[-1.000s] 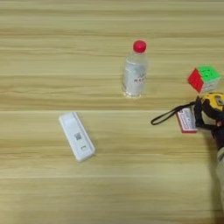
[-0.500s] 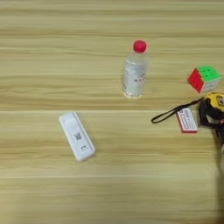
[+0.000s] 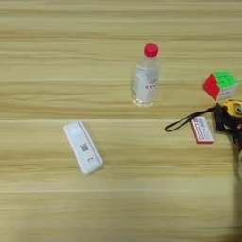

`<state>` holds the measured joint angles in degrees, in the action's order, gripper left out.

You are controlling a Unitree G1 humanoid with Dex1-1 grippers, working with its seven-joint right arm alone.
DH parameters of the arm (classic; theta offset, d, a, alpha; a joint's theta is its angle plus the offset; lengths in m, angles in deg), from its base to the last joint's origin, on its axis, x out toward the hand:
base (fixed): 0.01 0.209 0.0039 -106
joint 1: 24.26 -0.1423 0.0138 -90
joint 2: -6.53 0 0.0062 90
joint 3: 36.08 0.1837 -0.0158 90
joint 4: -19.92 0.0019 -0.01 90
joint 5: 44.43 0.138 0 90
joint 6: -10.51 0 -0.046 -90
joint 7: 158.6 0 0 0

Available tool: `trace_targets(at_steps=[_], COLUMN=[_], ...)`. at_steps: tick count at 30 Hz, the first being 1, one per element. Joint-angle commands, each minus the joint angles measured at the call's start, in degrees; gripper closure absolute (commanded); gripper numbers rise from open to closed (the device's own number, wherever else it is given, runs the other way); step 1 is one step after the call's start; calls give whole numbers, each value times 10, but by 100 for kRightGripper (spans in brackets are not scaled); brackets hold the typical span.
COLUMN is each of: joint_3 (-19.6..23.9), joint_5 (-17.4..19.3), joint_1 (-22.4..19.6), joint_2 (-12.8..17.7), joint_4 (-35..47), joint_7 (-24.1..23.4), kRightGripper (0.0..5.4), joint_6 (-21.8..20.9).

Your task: Move the objects on the table

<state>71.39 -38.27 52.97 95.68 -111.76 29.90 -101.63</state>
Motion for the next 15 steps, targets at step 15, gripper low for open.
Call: trace_targets(at_steps=[15], joint_3=[-2], joint_5=[13], joint_1=[-31], joint_2=[18], joint_4=[13], joint_7=[14], kRightGripper=[80], joint_6=[-15])
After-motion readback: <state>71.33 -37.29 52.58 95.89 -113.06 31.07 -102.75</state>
